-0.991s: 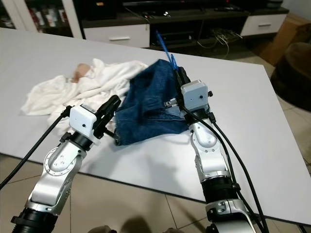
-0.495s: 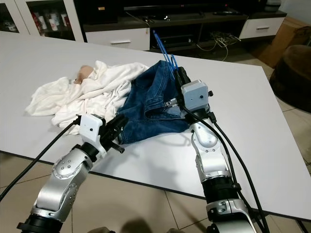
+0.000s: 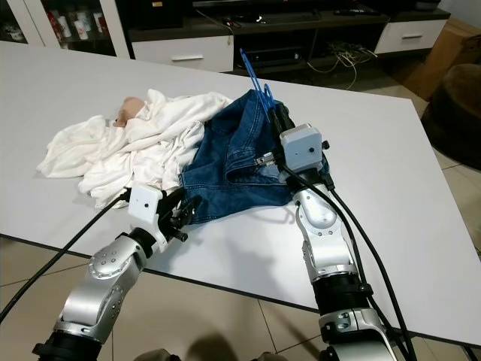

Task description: Hang hanger

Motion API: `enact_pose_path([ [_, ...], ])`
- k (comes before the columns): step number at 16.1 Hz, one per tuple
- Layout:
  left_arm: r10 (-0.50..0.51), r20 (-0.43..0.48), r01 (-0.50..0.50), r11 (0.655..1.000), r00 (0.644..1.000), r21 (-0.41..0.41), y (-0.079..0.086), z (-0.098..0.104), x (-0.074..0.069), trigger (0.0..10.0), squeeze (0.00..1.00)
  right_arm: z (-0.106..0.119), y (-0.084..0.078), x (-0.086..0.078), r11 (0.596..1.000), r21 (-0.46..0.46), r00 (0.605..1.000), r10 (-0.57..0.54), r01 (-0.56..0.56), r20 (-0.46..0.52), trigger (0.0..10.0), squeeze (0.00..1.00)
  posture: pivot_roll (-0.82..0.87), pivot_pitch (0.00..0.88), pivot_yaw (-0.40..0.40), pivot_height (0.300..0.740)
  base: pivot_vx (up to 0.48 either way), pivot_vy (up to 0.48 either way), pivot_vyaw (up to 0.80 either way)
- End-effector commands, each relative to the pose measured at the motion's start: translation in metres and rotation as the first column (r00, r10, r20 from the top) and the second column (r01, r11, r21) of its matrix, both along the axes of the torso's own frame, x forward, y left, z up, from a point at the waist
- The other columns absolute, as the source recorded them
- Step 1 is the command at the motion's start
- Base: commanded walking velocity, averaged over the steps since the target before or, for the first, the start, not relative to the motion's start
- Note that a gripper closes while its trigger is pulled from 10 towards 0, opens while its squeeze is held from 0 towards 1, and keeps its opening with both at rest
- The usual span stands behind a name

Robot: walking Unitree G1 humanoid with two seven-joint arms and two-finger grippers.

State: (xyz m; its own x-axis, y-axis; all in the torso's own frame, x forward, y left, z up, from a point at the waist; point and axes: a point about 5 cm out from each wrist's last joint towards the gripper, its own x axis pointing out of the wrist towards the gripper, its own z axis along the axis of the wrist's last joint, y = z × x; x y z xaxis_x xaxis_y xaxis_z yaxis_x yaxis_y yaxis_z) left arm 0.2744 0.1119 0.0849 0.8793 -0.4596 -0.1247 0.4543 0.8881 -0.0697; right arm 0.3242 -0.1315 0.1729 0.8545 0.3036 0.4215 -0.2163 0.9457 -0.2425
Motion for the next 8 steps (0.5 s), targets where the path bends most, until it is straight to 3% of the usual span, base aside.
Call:
enact_pose_path([
  [1, -0.009, -0.012, 0.010, 1.000, 1.000, 0.022, -0.005, -0.003, 0.005, 10.0, 0.00, 0.004, -0.001, -0.001, 1.000, 0.011, 1.000, 0.007, -0.007, 0.007, 10.0, 0.00, -0.03, 0.022, -0.008, 0.740, 0.000, 0.000, 0.00],
  [4, -0.043, -0.004, 0.043, 0.999, 0.999, 0.013, -0.014, -0.004, 0.008, 10.0, 0.00, 0.005, 0.001, -0.001, 1.000, 0.011, 1.000, 0.014, -0.014, 0.007, 10.0, 0.00, -0.03, 0.024, -0.010, 0.740, 0.000, 0.000, 0.00],
  [8, -0.065, -0.075, 0.066, 0.998, 0.995, 0.013, -0.019, -0.015, 0.009, 10.0, 0.00, 0.005, -0.001, -0.001, 1.000, 0.012, 1.000, 0.007, -0.007, 0.008, 10.0, 0.00, -0.04, 0.027, -0.005, 0.740, 0.000, 0.000, 0.00],
])
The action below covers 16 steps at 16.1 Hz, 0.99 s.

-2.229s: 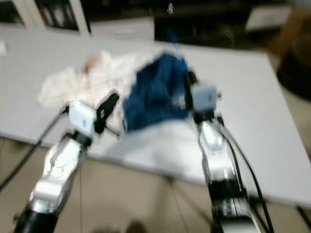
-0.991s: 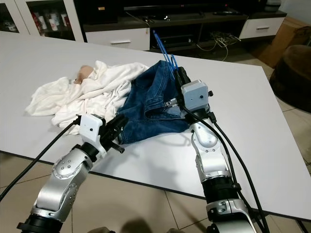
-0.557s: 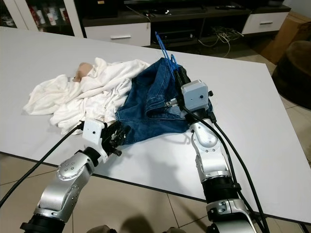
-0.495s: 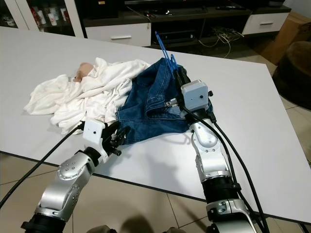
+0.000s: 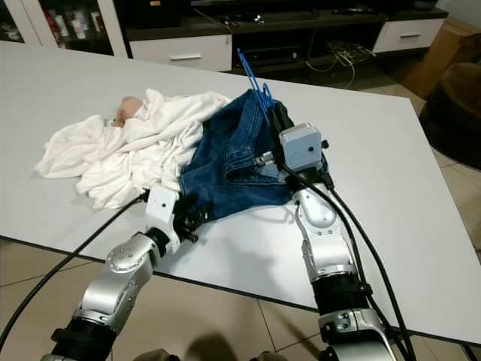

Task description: Hang hanger

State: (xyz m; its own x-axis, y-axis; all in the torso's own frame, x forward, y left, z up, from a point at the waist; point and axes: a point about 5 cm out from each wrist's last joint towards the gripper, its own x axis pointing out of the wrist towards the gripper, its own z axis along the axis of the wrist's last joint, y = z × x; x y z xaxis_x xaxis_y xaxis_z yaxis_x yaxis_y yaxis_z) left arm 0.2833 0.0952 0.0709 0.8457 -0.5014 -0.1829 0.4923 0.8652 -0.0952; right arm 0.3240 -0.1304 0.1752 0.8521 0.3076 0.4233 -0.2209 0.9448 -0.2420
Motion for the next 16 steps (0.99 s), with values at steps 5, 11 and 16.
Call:
enact_pose_path([
  [5, -0.001, -0.030, -0.001, 0.998, 1.000, -0.070, -0.004, -0.002, 0.000, 0.0, 0.00, 0.003, -0.002, -0.002, 1.000, 0.014, 1.000, -0.005, 0.005, 0.007, 10.0, 0.00, -0.04, 0.028, -0.001, 0.740, 0.000, 0.000, 0.00],
  [11, -0.238, 0.022, 0.237, 0.971, 0.971, 0.031, -0.009, -0.008, -0.026, 0.0, 0.00, 0.003, -0.003, -0.002, 1.000, 0.019, 1.000, -0.009, 0.009, 0.001, 10.0, 0.00, -0.04, 0.032, 0.001, 0.740, 0.000, 0.000, 0.00],
  [16, -0.271, 0.123, 0.261, 0.961, 0.955, 0.095, -0.002, -0.003, -0.032, 0.0, 0.00, 0.003, -0.002, 0.000, 1.000, 0.025, 1.000, -0.007, 0.007, -0.003, 10.0, 0.00, -0.03, 0.026, -0.003, 0.740, 0.000, 0.000, 0.00],
])
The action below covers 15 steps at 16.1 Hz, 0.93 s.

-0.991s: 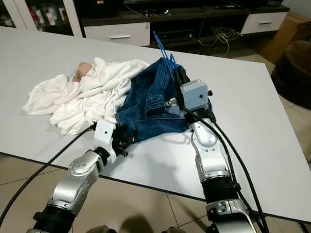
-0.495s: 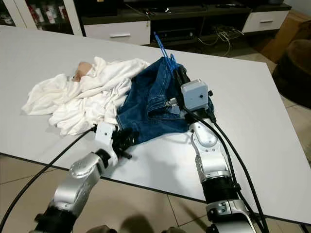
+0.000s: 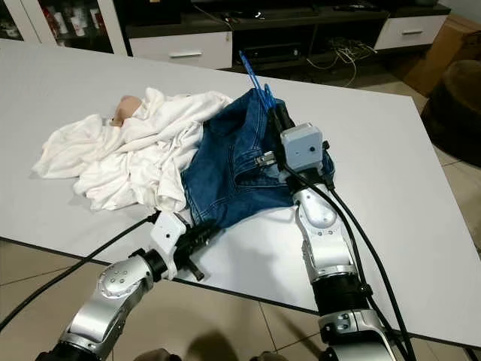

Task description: Hang hanger

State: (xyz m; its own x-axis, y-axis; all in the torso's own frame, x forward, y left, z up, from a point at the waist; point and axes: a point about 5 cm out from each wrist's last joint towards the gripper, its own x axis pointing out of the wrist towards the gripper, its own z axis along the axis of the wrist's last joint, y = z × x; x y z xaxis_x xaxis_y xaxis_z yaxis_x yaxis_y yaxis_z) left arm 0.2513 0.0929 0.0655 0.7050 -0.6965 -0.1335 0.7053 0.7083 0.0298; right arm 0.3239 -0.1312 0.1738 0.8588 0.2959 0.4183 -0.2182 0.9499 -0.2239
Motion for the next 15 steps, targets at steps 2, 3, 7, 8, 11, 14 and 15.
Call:
enact_pose_path([
  [2, 0.126, 0.081, -0.124, 0.992, 0.989, -0.038, 0.008, 0.012, 0.012, 0.0, 0.00, 0.005, -0.001, 0.001, 1.000, 0.009, 1.000, -0.001, 0.001, 0.009, 10.0, 0.00, -0.03, 0.022, -0.003, 0.740, 0.000, 0.000, 0.00],
  [3, 0.165, 0.094, -0.160, 0.986, 0.982, -0.055, 0.011, 0.015, 0.016, 0.0, 0.00, 0.005, -0.001, 0.002, 1.000, 0.008, 1.000, -0.001, 0.001, 0.009, 10.0, 0.00, -0.03, 0.019, -0.005, 0.740, 0.000, 0.000, 0.00],
  [7, 0.264, 0.077, -0.243, 0.946, 0.961, -0.215, 0.018, 0.024, 0.023, 10.0, 0.36, 0.007, -0.002, 0.003, 1.000, 0.006, 1.000, -0.002, 0.002, 0.018, 10.0, 0.00, -0.03, 0.015, -0.005, 0.740, 0.000, 0.000, 0.00],
  [8, 0.277, 0.034, -0.261, 0.935, 0.960, -0.241, 0.018, 0.021, 0.024, 10.0, 0.97, 0.008, -0.002, 0.003, 1.000, 0.005, 1.000, -0.003, 0.003, 0.019, 10.0, 0.00, -0.03, 0.015, -0.005, 0.740, 0.000, 0.000, 0.00],
  [11, 0.266, -0.058, -0.271, 0.916, 0.962, -0.297, 0.016, 0.014, 0.025, 10.0, 1.00, 0.007, -0.004, 0.002, 1.000, 0.004, 1.000, -0.009, 0.009, 0.019, 10.0, 0.00, -0.04, 0.010, -0.001, 0.740, 0.000, 0.000, 0.00],
  [14, 0.215, -0.072, -0.226, 0.930, 0.974, -0.291, 0.011, 0.011, 0.021, 0.0, 0.59, 0.007, -0.005, 0.002, 1.000, 0.003, 1.000, -0.013, 0.013, 0.018, 10.0, 0.00, -0.04, 0.014, -0.002, 0.740, 0.000, 0.000, 0.00],
  [15, 0.186, -0.083, -0.202, 0.936, 0.979, -0.287, 0.008, 0.009, 0.018, 0.0, 0.00, 0.007, -0.005, 0.002, 1.000, 0.003, 1.000, -0.014, 0.014, 0.017, 10.0, 0.00, -0.04, 0.015, -0.003, 0.740, 0.000, 0.000, 0.00],
])
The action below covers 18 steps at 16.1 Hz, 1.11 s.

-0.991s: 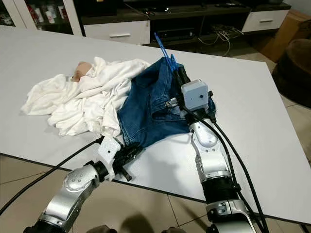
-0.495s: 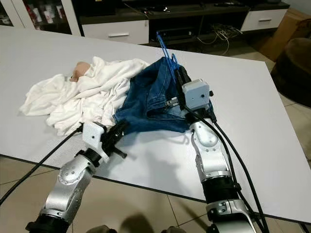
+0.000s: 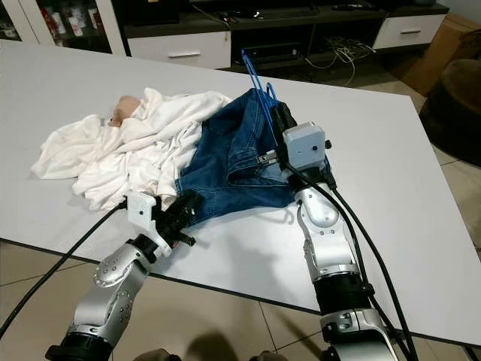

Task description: Hang hanger

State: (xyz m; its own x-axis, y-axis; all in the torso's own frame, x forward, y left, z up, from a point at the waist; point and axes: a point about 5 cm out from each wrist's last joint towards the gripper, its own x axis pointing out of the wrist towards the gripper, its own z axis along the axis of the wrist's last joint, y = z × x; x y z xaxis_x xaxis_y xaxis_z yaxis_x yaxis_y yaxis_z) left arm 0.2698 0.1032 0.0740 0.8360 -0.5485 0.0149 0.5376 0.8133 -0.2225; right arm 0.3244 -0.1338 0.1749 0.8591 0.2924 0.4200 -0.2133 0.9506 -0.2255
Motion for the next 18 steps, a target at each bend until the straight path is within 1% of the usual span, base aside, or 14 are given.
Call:
enact_pose_path([
  [1, -0.038, -0.016, 0.038, 0.999, 0.999, -0.011, -0.004, -0.001, -0.002, 0.0, 0.00, 0.006, -0.002, 0.001, 1.000, 0.004, 1.000, -0.009, 0.009, 0.013, 10.0, 0.00, -0.04, 0.017, -0.003, 0.740, 0.000, 0.000, 0.00],
  [4, -0.089, -0.075, 0.089, 0.996, 0.993, 0.002, -0.009, -0.010, -0.008, 0.0, 0.00, 0.005, -0.002, 0.000, 1.000, 0.006, 1.000, -0.007, 0.007, 0.011, 10.0, 0.00, -0.04, 0.023, -0.004, 0.740, 0.000, 0.000, 0.00],
  [6, -0.089, -0.101, 0.090, 0.996, 0.991, 0.005, -0.008, -0.014, -0.010, 0.0, 0.00, 0.005, -0.002, 0.001, 1.000, 0.006, 1.000, -0.009, 0.009, 0.010, 10.0, 0.00, -0.04, 0.027, -0.005, 0.740, 0.000, 0.000, 0.00],
  [9, -0.085, -0.105, 0.085, 0.996, 0.991, -0.012, -0.007, -0.012, -0.008, 0.0, 0.00, 0.005, -0.003, 0.001, 1.000, 0.006, 1.000, -0.012, 0.012, 0.008, 10.0, 0.00, -0.04, 0.029, -0.005, 0.740, 0.000, 0.000, 0.00],
  [11, -0.094, -0.082, 0.093, 0.996, 0.992, -0.014, -0.008, -0.008, -0.008, 0.0, 0.00, 0.005, -0.003, 0.001, 1.000, 0.007, 1.000, -0.013, 0.013, 0.007, 10.0, 0.00, -0.04, 0.031, -0.004, 0.740, 0.000, 0.000, 0.00],
  [13, -0.116, -0.021, 0.116, 0.993, 0.993, 0.026, -0.008, -0.002, -0.007, 0.0, 0.00, 0.005, -0.004, 0.001, 1.000, 0.007, 1.000, -0.015, 0.015, 0.005, 10.0, 0.00, -0.04, 0.032, -0.004, 0.740, 0.000, 0.000, 0.00],
  [14, -0.123, 0.042, 0.120, 0.991, 0.992, 0.063, -0.006, 0.005, -0.007, 0.0, 0.00, 0.006, -0.004, 0.001, 1.000, 0.007, 1.000, -0.017, 0.017, 0.006, 10.0, 0.00, -0.04, 0.033, -0.003, 0.740, 0.000, 0.000, 0.00],
  [15, -0.144, 0.162, 0.120, 0.982, 0.976, 0.148, -0.001, 0.020, -0.004, 0.0, 0.00, 0.007, -0.006, 0.001, 1.000, 0.007, 1.000, -0.022, 0.021, 0.009, 10.0, 0.00, -0.04, 0.034, -0.003, 0.740, 0.000, 0.000, 0.00],
  [16, -0.146, 0.196, 0.115, 0.981, 0.970, 0.159, 0.001, 0.026, -0.003, 0.0, 0.00, 0.007, -0.007, 0.001, 1.000, 0.007, 1.000, -0.023, 0.023, 0.010, 10.0, 0.00, -0.04, 0.034, -0.003, 0.740, 0.000, 0.000, 0.00],
  [18, -0.154, 0.348, 0.115, 0.985, 0.925, 0.130, 0.009, 0.059, 0.004, 0.0, 0.00, 0.012, -0.014, 0.005, 0.999, 0.003, 0.999, -0.037, 0.037, 0.020, 10.0, 0.00, -0.03, 0.032, -0.002, 0.740, 0.000, 0.000, 0.00],
])
